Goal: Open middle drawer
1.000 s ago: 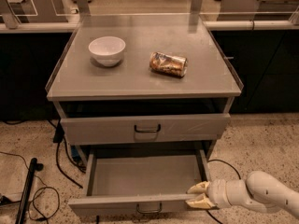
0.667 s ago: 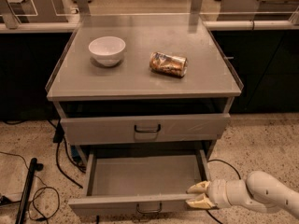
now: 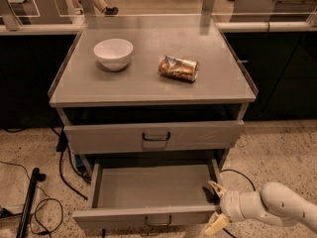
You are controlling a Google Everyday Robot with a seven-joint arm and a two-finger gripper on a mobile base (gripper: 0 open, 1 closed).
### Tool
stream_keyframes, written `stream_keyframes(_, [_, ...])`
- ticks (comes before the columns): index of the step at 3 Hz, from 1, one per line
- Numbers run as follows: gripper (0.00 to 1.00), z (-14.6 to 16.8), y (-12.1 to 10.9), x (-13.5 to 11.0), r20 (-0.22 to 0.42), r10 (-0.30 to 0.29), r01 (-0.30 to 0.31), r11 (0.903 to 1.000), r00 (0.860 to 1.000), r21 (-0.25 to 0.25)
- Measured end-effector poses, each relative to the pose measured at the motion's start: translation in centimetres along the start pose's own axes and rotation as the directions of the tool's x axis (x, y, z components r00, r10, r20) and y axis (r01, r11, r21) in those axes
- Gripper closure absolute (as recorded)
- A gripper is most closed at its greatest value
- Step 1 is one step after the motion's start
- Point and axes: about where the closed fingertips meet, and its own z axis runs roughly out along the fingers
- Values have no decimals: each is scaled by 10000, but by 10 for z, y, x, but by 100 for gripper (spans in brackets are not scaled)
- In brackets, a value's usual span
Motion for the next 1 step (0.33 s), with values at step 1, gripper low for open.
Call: stream_keyframes(1, [0,0,0,0,0,0,0,10000,10000,0])
